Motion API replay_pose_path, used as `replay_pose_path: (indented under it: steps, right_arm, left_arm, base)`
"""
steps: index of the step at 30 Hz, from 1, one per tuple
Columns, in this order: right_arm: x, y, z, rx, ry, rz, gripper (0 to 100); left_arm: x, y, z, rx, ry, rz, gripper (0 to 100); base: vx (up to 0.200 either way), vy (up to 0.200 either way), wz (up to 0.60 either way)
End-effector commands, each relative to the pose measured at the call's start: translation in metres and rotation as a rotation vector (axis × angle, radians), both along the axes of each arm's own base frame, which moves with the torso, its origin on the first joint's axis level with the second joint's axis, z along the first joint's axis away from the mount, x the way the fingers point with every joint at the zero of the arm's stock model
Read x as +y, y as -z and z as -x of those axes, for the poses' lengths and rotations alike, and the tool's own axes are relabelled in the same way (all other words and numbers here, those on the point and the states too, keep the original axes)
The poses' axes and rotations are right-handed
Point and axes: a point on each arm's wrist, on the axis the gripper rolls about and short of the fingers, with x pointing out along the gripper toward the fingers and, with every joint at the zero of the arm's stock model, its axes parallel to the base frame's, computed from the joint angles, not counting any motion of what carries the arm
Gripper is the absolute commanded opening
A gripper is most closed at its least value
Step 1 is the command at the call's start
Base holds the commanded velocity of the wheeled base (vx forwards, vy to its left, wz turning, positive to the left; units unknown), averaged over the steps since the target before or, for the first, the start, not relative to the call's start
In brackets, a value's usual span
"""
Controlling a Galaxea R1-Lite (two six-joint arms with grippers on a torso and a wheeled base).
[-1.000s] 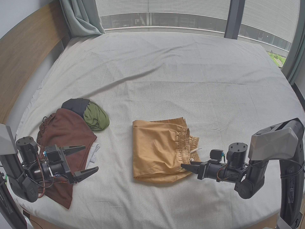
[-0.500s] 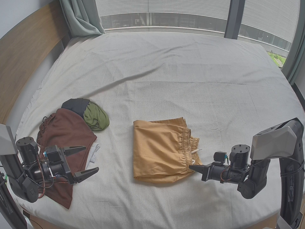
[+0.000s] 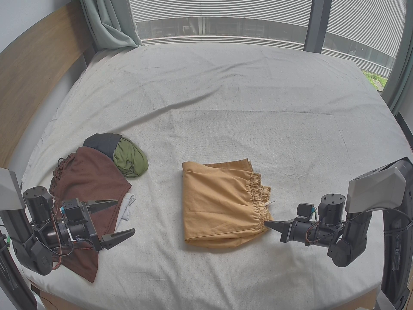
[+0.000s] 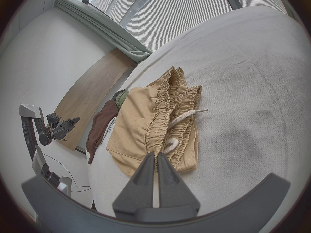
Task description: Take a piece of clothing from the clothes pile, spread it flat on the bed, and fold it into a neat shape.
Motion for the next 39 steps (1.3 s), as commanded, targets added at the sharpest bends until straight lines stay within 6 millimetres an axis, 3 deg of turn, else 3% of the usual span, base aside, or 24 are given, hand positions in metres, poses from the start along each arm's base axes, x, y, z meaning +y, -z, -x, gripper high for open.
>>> replay_pose_path:
  steps: [1,6,7,16,26,30,37,39]
  right_arm:
    - [0.0,0.002,0.0,-0.005,-0.004,0.009,0]
    - [0.002,0.002,0.001,-0.018,-0.018,0.023,0]
    - [0.002,0.002,0.0,-0.02,-0.017,0.021,100]
    - [0.0,-0.006,-0.004,-0.049,-0.006,0.013,100]
    - [-0.009,0.002,-0.007,-0.023,0.023,0.016,100]
    - [-0.004,0.018,-0.012,0.024,0.026,0.001,100]
    - [0.004,0.027,-0.018,0.069,0.035,-0.051,100]
    - [0.014,0.026,-0.019,0.076,0.017,-0.078,100]
  left_arm:
    - [0.0,0.001,0.0,0.003,0.0,0.001,100]
    - [0.0,0.002,-0.001,0.009,0.0,0.001,100]
    - [0.0,0.003,-0.001,0.009,0.0,0.0,100]
    - [0.0,0.004,-0.001,0.014,0.0,0.0,100]
    - [0.0,0.003,-0.001,0.012,0.0,0.0,100]
    - [0.0,0.003,-0.001,0.009,0.0,0.0,100]
    - [0.0,0.003,-0.001,0.008,0.0,0.0,100]
    - [0.0,0.002,-0.002,0.006,-0.001,0.0,100]
  base:
    - [0.0,0.0,0.0]
    - [0.0,0.0,0.0]
    - [0.0,0.0,0.0]
    - [0.0,0.0,0.0]
    - [0.0,0.0,0.0]
    - [0.0,0.0,0.0]
    - [0.0,0.0,0.0]
    - [0.0,0.0,0.0]
